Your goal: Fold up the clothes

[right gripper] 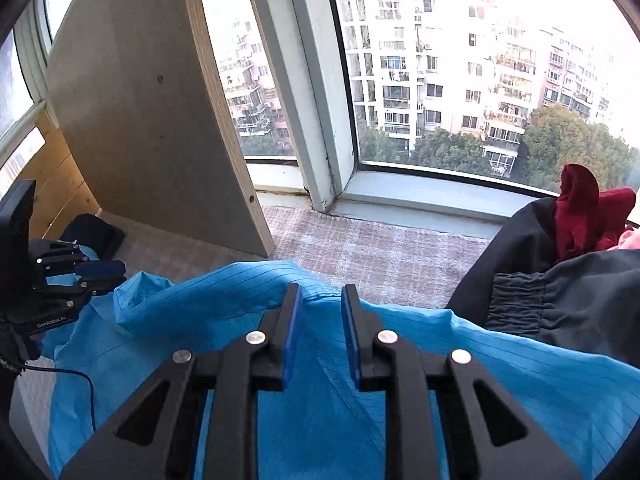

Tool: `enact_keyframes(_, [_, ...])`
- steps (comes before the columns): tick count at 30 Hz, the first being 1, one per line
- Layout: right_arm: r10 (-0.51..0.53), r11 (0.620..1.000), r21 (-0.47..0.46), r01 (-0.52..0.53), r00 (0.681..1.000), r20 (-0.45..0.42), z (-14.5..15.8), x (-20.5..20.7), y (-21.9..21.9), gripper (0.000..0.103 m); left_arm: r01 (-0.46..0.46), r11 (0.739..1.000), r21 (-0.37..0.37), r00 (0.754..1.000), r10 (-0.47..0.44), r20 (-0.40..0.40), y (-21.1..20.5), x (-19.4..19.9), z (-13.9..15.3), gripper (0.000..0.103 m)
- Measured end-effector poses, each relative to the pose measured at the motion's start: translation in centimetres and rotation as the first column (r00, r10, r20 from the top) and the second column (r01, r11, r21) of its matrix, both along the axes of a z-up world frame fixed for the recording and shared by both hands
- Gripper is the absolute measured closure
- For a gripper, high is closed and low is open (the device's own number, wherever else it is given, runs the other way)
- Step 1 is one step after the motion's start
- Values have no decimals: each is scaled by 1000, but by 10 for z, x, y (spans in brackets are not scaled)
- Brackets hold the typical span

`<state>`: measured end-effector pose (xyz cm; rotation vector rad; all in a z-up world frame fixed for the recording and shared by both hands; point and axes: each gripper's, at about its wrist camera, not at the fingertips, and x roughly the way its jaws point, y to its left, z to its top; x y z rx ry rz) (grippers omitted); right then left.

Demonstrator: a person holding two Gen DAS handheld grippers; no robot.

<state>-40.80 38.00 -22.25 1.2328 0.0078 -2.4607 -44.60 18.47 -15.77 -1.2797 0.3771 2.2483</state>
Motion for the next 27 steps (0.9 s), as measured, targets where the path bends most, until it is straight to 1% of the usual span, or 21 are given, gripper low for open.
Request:
enact_keyframes(1, [16,1000,20,-17,1000,10,-4,1,-2,83,59,998,2,998,-59,30,9,10,-5,91])
enact_keyframes(3, [41,997,61,-42,999,31,-13,2,-6,83,144,989,35,983,-147,108,26,26,-18,90])
enact_keyframes(4, [43,997,63,-45,998,43,-18,-1,-8,83,184,981,56,973,-189,129,36,36,-21,91])
enact_keyframes(5, [37,997,60,-40,998,51,-22,-4,-8,83,228,969,95,960,-240,146,45,47,-23,91])
enact_keyframes(6, [29,998,58,-32,998,57,-26,-8,-8,83,265,954,137,944,-286,164,53,54,-25,88])
enact_keyframes(7, [21,998,57,-25,998,64,-29,-12,-8,83,284,947,148,936,-307,171,60,55,-29,86])
enact_keyframes(8, [10,998,57,-14,998,67,-31,-16,-8,83,295,945,139,933,-317,172,67,54,-35,86])
enact_keyframes(9, [-3,998,59,-1,998,66,-33,-19,-8,83,282,953,109,938,-298,174,71,48,-41,86])
enact_keyframes(11, [-30,997,70,25,997,66,-34,-24,-3,83,215,976,26,966,-216,145,71,25,-48,86])
enact_keyframes(13, [-56,994,101,50,997,60,-34,-26,4,83,130,989,-66,991,-127,43,62,3,-42,86])
enact_keyframes(14, [-67,991,122,60,996,58,-35,-27,9,83,79,992,-103,996,-82,-23,56,-7,-35,86])
enact_keyframes(15, [-78,987,144,70,995,55,-36,-28,13,83,26,993,-119,996,-36,-84,49,-15,-27,86])
enact_keyframes(16, [-86,984,160,77,995,50,-36,-28,17,83,-11,993,-117,994,-3,-114,43,-24,-21,86])
enact_keyframes(17, [-91,982,169,82,995,45,-36,-26,20,83,-38,993,-110,992,24,-126,38,-33,-17,88])
enact_keyframes(18, [-85,984,159,78,996,38,-34,-23,22,83,-49,994,-101,991,36,-126,35,-40,-16,88])
enact_keyframes(20, [-48,995,92,47,999,12,-25,-11,19,83,-44,995,-94,993,34,-110,35,-50,-17,88])
enact_keyframes(22, [14,999,36,-14,1000,-10,-19,1,6,82,-22,994,-108,994,10,-112,41,-51,-21,88])
enact_keyframes(23, [60,998,30,-60,998,-15,-20,5,-4,77,-8,995,-103,993,-4,-116,44,-50,-24,88])
enact_keyframes(24, [95,994,50,-94,995,-5,-26,4,-15,74,6,995,-96,994,-17,-112,47,-52,-28,85])
enact_keyframes(25, [100,990,101,-101,995,18,-36,-2,-22,73,0,994,-108,995,-11,-102,47,-55,-35,84])
enact_keyframes(27, [40,983,180,-47,998,45,-55,-19,-21,73,-35,987,-157,996,21,-88,46,-61,-48,84])
